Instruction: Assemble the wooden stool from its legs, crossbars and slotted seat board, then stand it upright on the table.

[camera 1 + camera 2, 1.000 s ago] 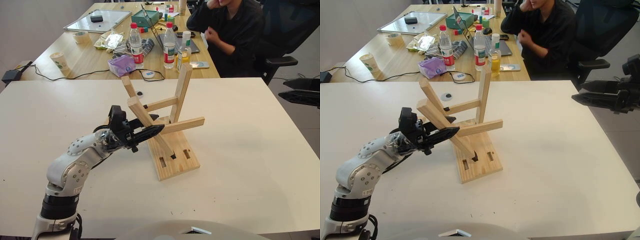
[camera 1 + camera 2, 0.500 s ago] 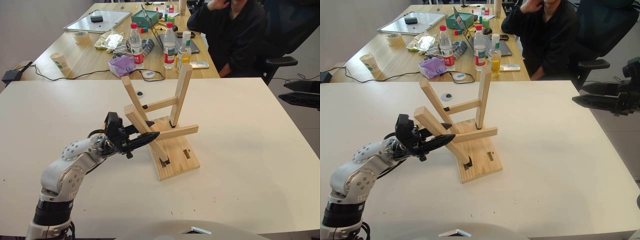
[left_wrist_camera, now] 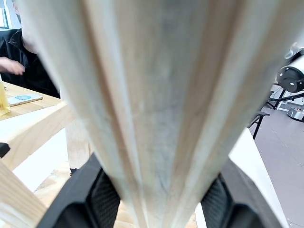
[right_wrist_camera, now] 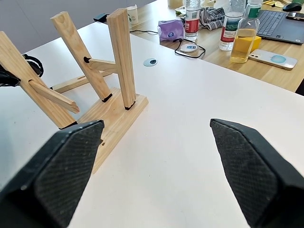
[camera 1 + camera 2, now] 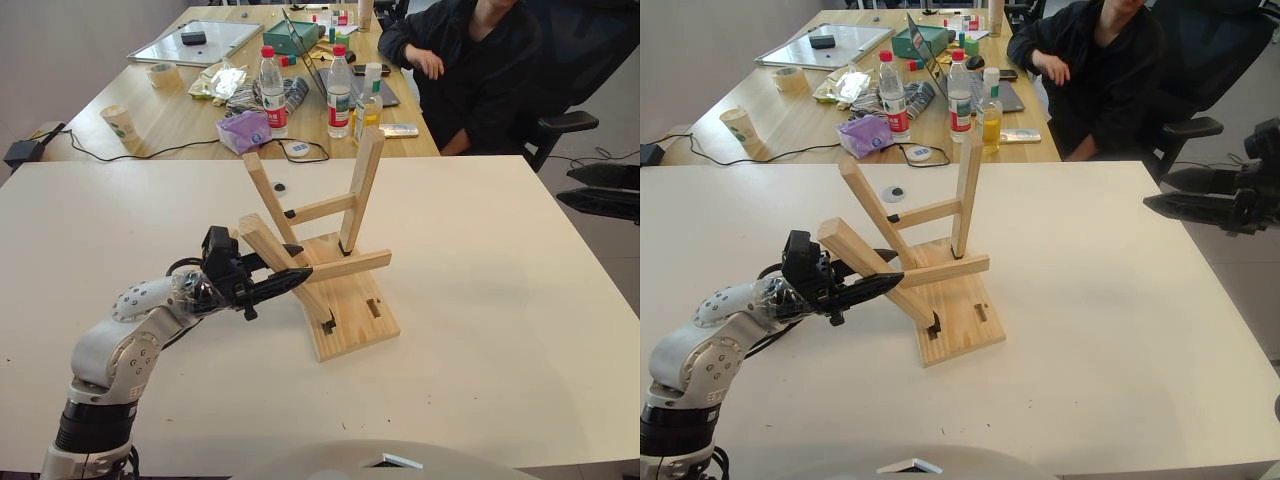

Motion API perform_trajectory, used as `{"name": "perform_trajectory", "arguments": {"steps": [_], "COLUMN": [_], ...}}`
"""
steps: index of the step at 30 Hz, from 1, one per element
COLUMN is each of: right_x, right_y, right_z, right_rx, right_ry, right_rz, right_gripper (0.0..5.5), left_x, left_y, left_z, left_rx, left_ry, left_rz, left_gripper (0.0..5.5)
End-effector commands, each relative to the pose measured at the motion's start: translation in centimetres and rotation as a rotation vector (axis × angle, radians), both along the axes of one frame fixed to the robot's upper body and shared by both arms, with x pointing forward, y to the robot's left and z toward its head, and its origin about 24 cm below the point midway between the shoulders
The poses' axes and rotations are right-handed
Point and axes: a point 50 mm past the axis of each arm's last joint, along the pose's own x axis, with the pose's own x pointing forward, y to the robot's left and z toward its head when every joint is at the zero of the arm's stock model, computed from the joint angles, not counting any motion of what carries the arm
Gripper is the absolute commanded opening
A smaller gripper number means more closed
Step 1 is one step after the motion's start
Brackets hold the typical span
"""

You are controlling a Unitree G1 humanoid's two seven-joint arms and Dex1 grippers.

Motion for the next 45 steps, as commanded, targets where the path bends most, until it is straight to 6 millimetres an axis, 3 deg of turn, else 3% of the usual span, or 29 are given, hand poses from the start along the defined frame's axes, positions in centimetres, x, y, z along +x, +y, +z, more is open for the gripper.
{"name": "perform_trajectory", "arguments": {"steps": [1, 33, 45], "right_x": [0.0, -0.8, -0.9], "right_y": [0.3, 0.1, 0.2], "right_z": [-0.1, -0.5, -0.8], "right_rx": [0.017, 0.019, 0.02], "right_ry": [-0.009, 0.006, 0.011], "right_rz": [0.004, -0.007, -0.014], "right_gripper": [4.12, 4.12, 4.12], "left_x": [-0.1, -1.3, -1.0], "left_y": [0.3, 0.9, 0.3], "left_z": [0.3, -0.4, -0.7], "left_rx": [0.018, 0.085, 0.287], "left_ry": [-0.002, 0.013, -0.055], "left_rz": [0.0, -0.014, -0.041], "left_gripper": [2.04, 2.03, 2.03]}}
